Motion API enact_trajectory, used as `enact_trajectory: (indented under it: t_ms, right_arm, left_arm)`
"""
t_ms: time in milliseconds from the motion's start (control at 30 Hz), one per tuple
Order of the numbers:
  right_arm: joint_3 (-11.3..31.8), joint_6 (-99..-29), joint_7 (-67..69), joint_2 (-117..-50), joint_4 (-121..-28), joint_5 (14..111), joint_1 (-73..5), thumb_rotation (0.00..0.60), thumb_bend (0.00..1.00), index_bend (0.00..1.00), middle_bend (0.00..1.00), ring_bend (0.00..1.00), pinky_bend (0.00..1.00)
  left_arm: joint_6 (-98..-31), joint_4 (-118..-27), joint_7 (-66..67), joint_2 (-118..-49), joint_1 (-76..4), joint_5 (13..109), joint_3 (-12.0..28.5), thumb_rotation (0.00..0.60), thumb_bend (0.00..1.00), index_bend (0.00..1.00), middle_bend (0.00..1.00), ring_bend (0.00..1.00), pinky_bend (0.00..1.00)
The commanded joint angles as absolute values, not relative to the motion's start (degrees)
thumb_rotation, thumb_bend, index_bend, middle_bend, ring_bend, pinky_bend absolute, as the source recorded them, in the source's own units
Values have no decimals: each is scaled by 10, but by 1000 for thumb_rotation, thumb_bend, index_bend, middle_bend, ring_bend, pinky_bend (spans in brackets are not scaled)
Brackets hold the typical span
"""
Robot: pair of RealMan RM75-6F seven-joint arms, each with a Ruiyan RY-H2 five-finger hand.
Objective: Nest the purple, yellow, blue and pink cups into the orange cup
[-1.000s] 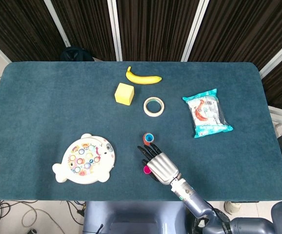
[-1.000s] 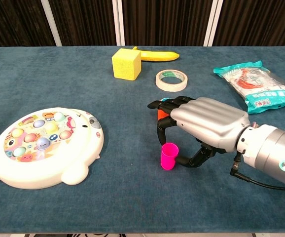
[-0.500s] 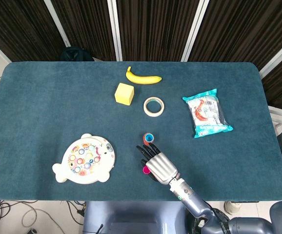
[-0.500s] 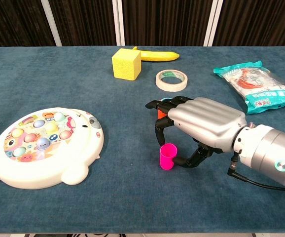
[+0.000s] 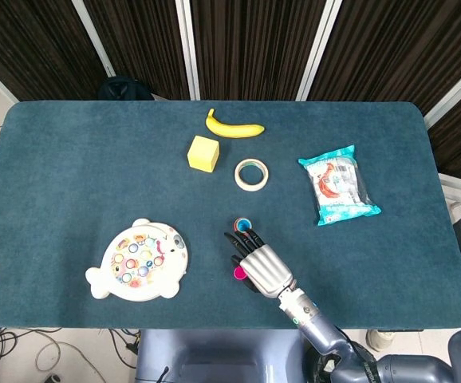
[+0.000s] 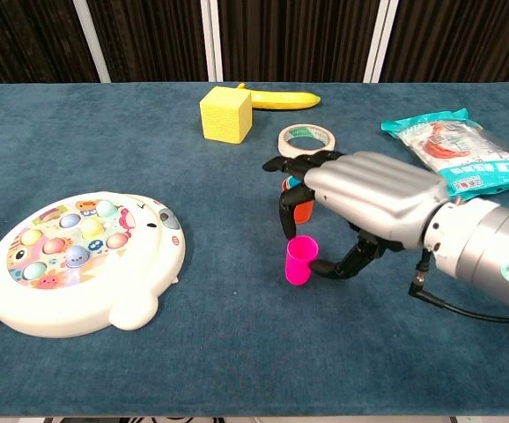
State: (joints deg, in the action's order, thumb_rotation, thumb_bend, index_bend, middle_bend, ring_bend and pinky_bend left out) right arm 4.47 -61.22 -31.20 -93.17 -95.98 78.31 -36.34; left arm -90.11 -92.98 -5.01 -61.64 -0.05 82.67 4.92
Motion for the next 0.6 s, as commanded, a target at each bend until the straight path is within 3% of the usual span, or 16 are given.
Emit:
enact_trajectory:
  t_ms: [33, 333, 600]
  right_arm:
    - [64, -603, -325, -899, -1003, 757, -370, 600, 398, 505, 0, 87, 86]
    - [128, -586, -352, -848, -1067, 683, -400, 600, 398, 505, 0, 87, 86]
    - [177, -570, -380, -853, -1043, 604, -446, 600, 397, 505, 0, 87, 86]
  left_arm:
    - [-901, -930, -50, -616, 0, 827, 49, 600, 304, 39, 53, 0, 0]
    - [-902, -932, -48, -617, 0, 828, 49, 600, 305, 39, 53, 0, 0]
    - [-902, -931, -49, -616, 0, 827, 49, 600, 304, 39, 53, 0, 0]
